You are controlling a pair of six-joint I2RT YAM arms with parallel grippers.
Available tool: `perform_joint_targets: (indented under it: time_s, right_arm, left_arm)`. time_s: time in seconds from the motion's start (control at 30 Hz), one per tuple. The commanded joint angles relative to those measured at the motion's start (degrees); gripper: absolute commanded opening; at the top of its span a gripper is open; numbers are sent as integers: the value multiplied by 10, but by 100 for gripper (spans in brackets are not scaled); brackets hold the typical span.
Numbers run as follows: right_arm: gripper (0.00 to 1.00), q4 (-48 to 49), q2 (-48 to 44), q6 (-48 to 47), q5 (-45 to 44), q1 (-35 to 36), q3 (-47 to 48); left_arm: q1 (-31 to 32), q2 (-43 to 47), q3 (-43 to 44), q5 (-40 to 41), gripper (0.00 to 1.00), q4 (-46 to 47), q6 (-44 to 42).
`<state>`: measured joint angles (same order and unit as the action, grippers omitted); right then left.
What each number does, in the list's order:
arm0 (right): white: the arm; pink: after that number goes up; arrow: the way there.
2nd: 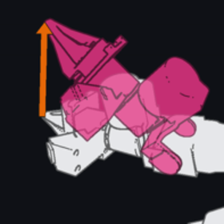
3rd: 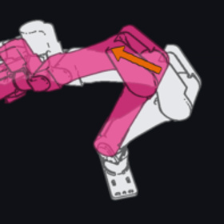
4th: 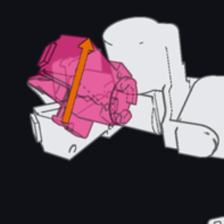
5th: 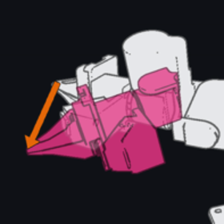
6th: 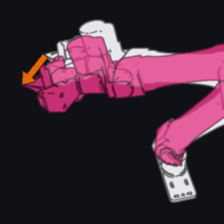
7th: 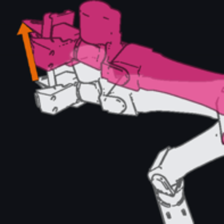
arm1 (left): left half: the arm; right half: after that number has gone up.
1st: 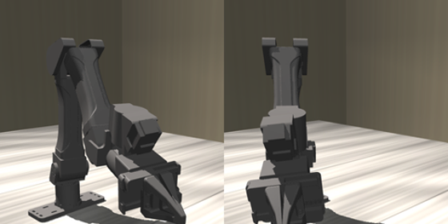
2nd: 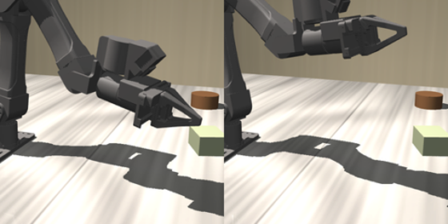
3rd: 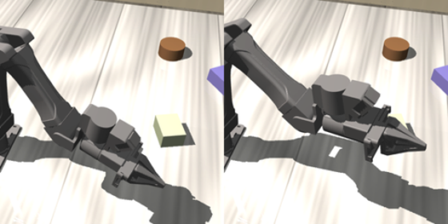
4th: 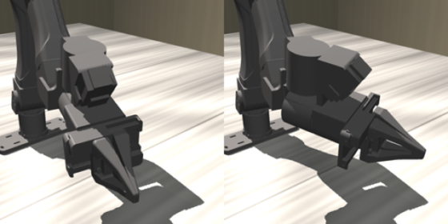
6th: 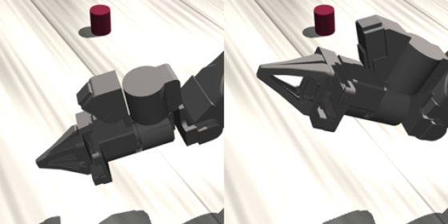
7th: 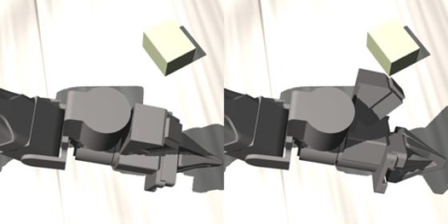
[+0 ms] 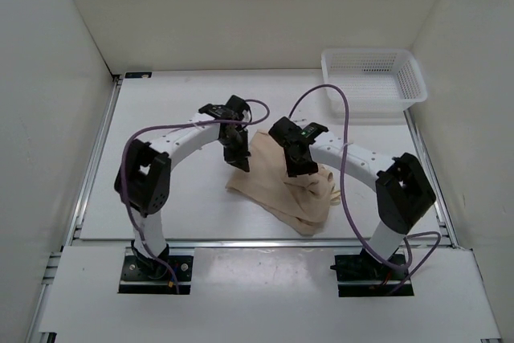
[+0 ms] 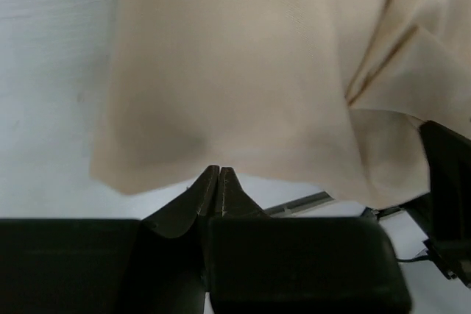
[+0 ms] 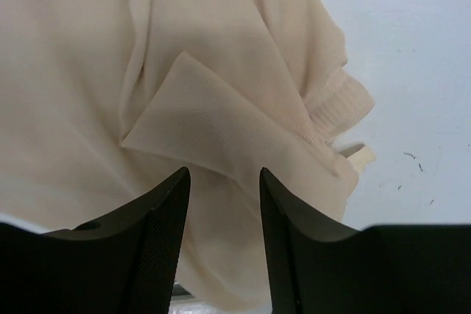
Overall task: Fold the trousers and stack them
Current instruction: Fold the trousers
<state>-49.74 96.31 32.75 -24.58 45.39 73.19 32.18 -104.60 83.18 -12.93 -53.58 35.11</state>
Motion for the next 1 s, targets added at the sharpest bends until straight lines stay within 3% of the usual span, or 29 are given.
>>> perform_joint_targets:
  time_s: [0.0,0.2,0.3,0.4,0.43,0.47,0.73,0.87,0.93,0.97]
  right_arm:
    - [48,37,6,-30,30,-18,-9]
    - [46,96,41,-45,95,-51,-45]
    - [32,112,48,-51,117,-69,-66]
    - [13,112,48,-51,126,-87,-71]
    - [2,112,35,-51,126,-96,-71]
    - [0,112,26,-51,120,-101,-71]
    - [0,83,-137,-23,89,-201,-121]
    - [0,83,-175,20,70,-261,-160]
    - [15,83,-163,31,65,-261,-160]
    - [33,66,-155,47,55,-261,-154]
  left_arm:
    - [13,-37,13,-21,16,25,2]
    - [20,-97,20,-21,12,37,2]
    - [20,-103,7,-16,12,44,2]
    - [20,-109,1,-16,12,44,2]
    - [20,-109,1,-11,11,44,2]
    - [20,-109,1,-10,11,44,2]
    - [15,-109,-10,-10,11,49,2]
    - [15,-109,-10,-10,11,49,2]
    - [15,-114,-10,-10,11,49,2]
    - [15,-114,-10,-10,11,49,2]
